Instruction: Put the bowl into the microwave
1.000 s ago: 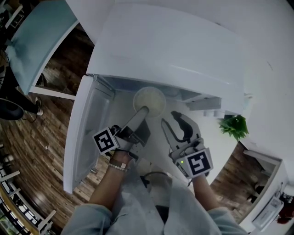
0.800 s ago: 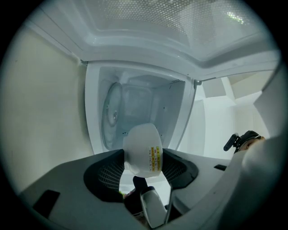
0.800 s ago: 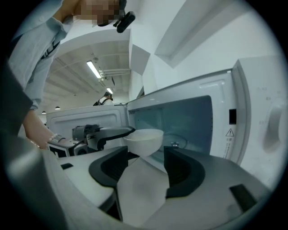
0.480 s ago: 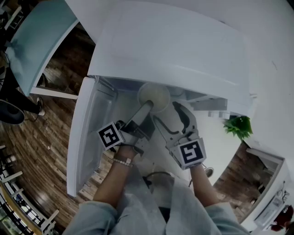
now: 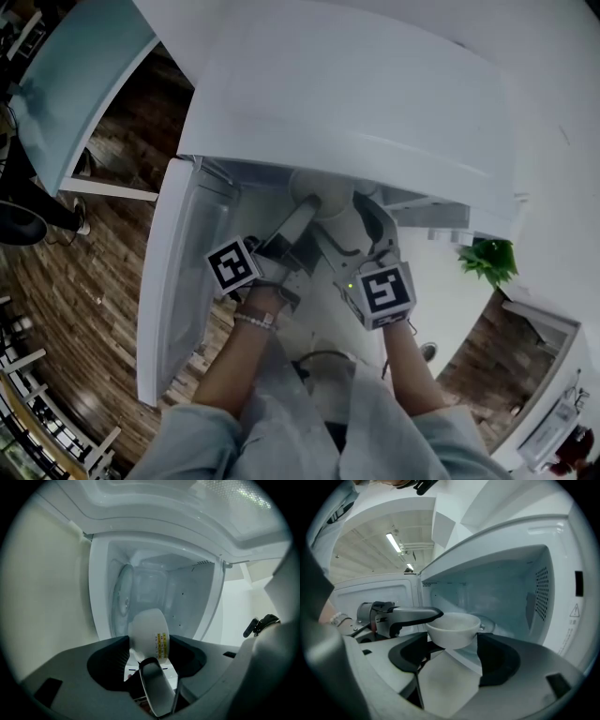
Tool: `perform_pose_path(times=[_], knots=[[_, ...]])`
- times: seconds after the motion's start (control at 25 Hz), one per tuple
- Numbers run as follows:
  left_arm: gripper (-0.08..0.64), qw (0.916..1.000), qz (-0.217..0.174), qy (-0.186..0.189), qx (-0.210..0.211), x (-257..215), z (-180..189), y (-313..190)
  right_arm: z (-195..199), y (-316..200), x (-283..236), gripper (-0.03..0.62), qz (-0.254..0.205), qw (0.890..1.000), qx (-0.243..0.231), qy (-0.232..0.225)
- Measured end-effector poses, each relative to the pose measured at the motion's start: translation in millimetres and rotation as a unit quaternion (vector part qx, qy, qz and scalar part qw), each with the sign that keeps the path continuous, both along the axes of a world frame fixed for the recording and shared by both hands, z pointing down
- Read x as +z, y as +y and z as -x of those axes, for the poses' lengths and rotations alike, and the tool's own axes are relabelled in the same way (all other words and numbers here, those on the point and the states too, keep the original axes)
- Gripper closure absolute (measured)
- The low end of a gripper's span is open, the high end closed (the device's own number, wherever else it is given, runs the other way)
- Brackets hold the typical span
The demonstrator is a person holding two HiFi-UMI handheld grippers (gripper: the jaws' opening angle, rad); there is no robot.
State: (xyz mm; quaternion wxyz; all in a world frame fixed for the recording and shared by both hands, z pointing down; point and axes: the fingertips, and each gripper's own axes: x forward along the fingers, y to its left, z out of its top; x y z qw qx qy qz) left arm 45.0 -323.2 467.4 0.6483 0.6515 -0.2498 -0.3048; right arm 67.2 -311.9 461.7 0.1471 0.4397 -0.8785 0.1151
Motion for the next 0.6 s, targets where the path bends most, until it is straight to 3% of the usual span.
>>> perform_pose_path(times=[0.6], knots=[[0.321,0.9994,0.032,-0.011,-0.004,24.6,-1.2,-17.3,-2.0,-16.7,26.9,0.267,0.044,0.999,0.013,0.007]])
